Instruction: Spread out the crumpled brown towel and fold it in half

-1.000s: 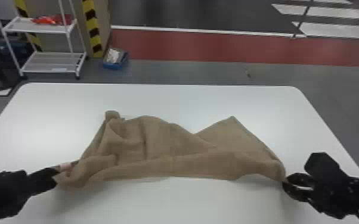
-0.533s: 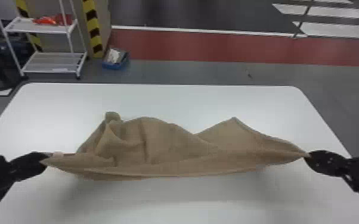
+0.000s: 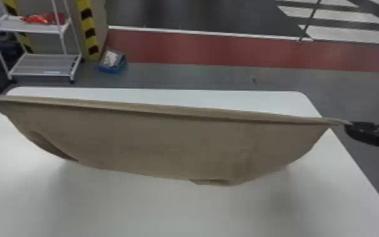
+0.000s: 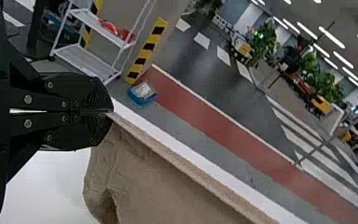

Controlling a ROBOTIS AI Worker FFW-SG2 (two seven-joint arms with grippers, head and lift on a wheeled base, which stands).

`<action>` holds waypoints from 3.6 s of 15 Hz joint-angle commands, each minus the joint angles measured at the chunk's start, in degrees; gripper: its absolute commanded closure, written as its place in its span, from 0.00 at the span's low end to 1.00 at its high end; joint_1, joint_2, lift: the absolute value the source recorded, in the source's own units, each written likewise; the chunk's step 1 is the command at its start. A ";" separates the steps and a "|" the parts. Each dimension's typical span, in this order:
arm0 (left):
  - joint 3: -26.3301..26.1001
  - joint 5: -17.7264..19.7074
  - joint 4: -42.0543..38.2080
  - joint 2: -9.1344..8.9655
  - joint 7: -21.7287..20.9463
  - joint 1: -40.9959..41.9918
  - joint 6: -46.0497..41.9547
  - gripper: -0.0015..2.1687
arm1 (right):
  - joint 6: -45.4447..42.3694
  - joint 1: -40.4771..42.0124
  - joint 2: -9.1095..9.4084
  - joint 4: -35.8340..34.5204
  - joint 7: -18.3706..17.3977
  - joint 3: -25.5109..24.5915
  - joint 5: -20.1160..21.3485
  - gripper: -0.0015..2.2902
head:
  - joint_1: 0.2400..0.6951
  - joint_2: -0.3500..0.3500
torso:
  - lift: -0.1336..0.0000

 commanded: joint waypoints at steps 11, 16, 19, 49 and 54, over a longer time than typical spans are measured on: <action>-27.93 -11.03 53.98 -5.15 21.33 -49.87 5.79 0.66 | 11.72 -44.13 2.69 33.71 -17.51 26.31 11.02 0.52 | 0.58 0.37 | 0.07; -26.35 -8.48 43.69 -3.13 19.66 -46.44 6.49 0.66 | 16.64 -45.63 0.76 28.79 -15.67 25.43 9.26 0.52 | 0.22 0.36 | 0.07; -21.34 -7.95 25.32 -2.25 18.52 -27.02 8.07 0.66 | 18.40 -27.08 -0.56 11.03 -13.47 22.80 5.40 0.52 | 0.26 0.36 | 0.07; -21.16 -18.76 15.66 12.25 -3.98 0.05 -0.54 0.66 | -1.99 8.34 -7.42 6.20 6.48 12.78 9.44 0.53 | 1.00 0.34 | 0.07; -29.42 -21.40 30.77 14.27 -6.44 -14.62 -0.89 0.66 | 1.00 1.48 -8.56 12.09 7.62 15.85 12.34 0.53 | 1.00 0.35 | 0.07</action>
